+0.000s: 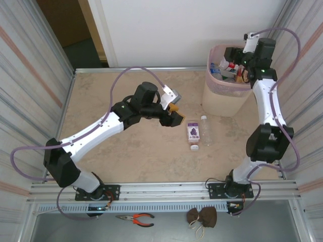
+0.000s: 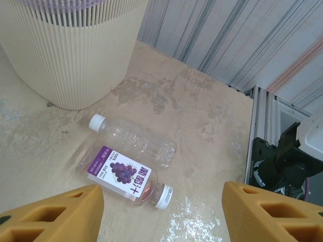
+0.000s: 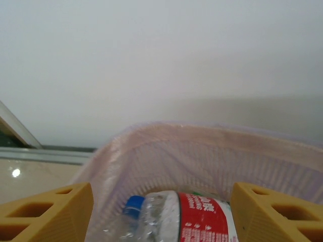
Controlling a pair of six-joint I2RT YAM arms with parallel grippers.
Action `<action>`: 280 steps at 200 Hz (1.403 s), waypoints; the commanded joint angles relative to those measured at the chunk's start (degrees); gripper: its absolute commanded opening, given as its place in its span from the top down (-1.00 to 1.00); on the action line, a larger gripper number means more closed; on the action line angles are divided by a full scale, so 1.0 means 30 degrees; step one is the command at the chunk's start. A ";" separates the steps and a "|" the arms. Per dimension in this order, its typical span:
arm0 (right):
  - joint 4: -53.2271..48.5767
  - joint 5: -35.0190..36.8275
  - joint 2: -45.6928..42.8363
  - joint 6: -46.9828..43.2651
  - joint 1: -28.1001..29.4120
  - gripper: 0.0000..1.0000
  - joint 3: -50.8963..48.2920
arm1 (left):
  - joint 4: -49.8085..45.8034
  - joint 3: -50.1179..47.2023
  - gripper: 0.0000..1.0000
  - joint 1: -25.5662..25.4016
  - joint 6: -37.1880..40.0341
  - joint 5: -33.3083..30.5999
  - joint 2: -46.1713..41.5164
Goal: Put the plastic bottles in the bin
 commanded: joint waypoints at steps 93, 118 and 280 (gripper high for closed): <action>-0.9150 0.4497 -0.8122 0.4021 0.4976 -0.28 -0.3304 | -0.0388 -0.2649 -0.30 0.2936 -0.2313 -0.0665 -0.3460; -1.0422 0.6360 -0.8986 0.4721 0.7584 -0.23 -0.4055 | -0.1282 -0.3351 -0.30 0.4877 -0.2532 0.0275 -0.4428; -1.1678 0.7397 -0.0767 0.8312 1.2733 -0.48 -0.8177 | -0.3245 -0.5929 -0.35 1.3059 0.1244 0.2719 -0.6939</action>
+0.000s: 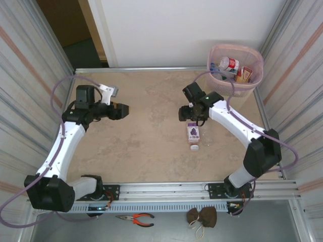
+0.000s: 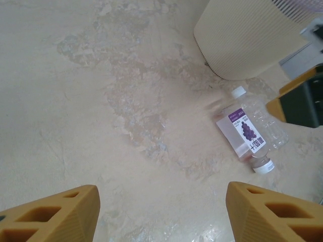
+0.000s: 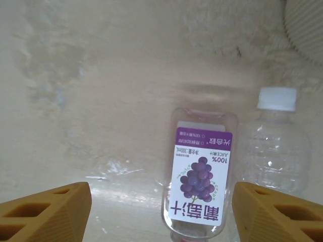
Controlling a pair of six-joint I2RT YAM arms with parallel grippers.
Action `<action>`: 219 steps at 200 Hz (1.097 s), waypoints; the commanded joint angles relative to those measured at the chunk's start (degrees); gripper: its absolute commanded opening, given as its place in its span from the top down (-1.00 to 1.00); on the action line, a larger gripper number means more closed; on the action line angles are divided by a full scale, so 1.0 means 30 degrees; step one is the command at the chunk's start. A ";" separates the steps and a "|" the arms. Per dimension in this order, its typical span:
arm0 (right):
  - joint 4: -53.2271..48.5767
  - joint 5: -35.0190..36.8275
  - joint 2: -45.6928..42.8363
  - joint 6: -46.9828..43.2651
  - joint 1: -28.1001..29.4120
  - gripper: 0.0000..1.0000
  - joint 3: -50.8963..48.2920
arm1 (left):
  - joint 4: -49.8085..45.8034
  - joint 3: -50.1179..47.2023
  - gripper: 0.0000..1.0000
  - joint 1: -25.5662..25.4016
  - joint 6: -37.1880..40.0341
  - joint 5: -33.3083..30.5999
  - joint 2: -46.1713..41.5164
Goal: Put the plastic bottles in the bin
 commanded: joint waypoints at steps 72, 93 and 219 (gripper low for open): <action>0.1341 0.0077 0.3287 0.1479 -0.1256 -0.54 -0.1519 | 0.3158 -0.1853 -0.35 0.2062 -0.1167 0.1644 -0.1072; 0.1500 -0.0157 0.3966 0.1279 -0.1273 -0.52 -0.1138 | 0.3259 -0.1870 -0.34 0.2655 -0.1312 0.1955 -0.1034; 0.1367 -0.0097 0.5683 0.0640 -0.1133 -0.46 -0.0486 | 0.3054 -0.2071 -0.35 0.2821 -0.1182 0.1498 -0.1445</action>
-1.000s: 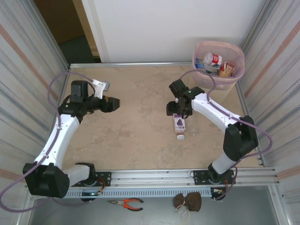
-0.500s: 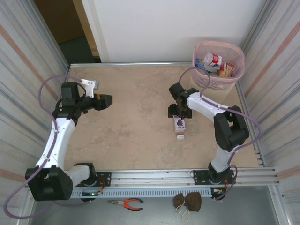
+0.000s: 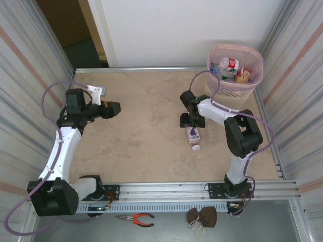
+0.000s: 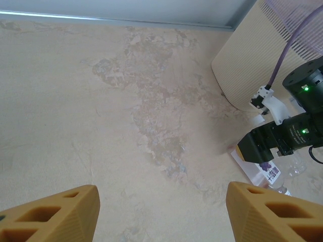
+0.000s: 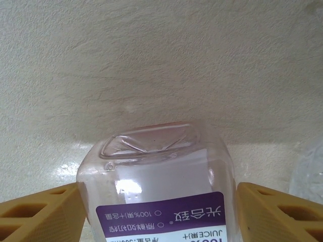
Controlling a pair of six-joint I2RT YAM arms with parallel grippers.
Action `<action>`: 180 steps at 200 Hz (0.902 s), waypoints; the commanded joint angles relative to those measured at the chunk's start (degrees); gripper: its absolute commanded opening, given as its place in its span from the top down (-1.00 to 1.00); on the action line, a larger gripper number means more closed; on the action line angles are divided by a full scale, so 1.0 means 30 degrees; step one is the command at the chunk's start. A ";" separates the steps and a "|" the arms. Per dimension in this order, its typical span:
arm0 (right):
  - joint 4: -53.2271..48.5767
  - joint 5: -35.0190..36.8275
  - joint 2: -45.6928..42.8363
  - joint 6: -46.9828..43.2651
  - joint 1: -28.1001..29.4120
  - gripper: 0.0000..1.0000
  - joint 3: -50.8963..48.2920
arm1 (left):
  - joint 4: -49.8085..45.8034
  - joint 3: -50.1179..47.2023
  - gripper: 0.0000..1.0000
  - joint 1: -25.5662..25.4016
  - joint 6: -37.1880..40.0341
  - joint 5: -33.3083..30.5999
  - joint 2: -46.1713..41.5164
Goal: Put the plastic bottles in the bin
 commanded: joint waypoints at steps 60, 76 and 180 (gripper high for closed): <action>-0.0615 0.0560 0.1091 -0.0623 0.0021 -0.46 0.0726 | 0.0205 -0.0217 -0.35 0.0090 -0.0149 0.0312 -0.0513; -0.0755 0.0621 0.1155 -0.0775 0.0025 -0.41 0.0879 | 0.0177 -0.0177 -0.35 0.0091 -0.0139 0.0313 -0.0533; -0.0932 0.0298 0.1791 -0.1263 0.0003 -0.44 0.1401 | 0.0030 -0.0166 -0.35 0.0110 -0.0029 0.0166 -0.0654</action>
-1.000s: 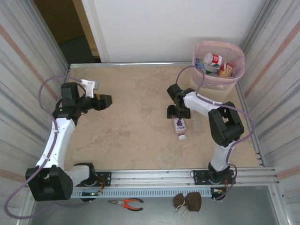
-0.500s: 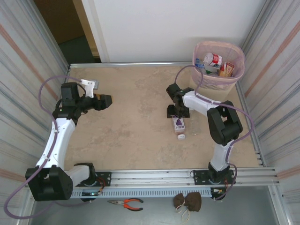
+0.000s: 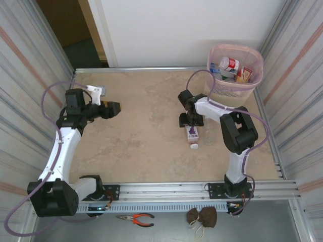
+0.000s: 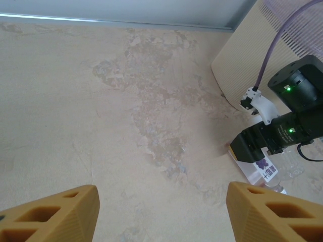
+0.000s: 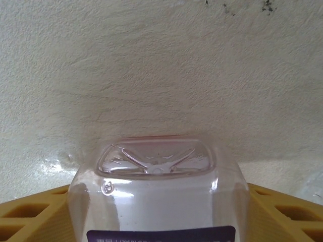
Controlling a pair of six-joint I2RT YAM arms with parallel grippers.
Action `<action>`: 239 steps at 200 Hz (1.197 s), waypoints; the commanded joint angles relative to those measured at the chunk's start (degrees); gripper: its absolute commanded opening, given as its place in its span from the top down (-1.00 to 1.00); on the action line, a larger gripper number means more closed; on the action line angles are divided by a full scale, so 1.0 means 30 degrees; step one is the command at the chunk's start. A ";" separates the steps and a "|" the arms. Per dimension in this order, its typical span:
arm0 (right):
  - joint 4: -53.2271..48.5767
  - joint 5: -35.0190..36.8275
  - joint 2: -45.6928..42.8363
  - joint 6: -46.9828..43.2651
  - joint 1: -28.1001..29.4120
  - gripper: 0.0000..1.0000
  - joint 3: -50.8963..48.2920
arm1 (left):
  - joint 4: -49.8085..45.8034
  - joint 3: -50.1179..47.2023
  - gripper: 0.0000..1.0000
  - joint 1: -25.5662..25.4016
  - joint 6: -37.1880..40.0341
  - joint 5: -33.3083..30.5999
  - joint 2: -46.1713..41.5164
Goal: Put the plastic bottles in the bin
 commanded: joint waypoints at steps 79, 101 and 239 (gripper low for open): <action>-0.2948 -0.0337 -0.2149 -0.0238 0.0719 -0.34 0.2443 | 0.0066 -0.0177 -0.35 0.0167 -0.0060 0.0239 -0.0646; -0.3598 -0.0813 -0.3364 -0.0184 0.0808 -0.33 0.3541 | 0.0096 -0.0177 -0.35 0.0207 -0.0095 0.0272 -0.0643; -0.1178 -0.6096 -0.7660 -0.0868 -0.5024 -0.29 1.1568 | 0.0257 -0.0237 -0.35 0.0407 -0.0231 0.0341 -0.0553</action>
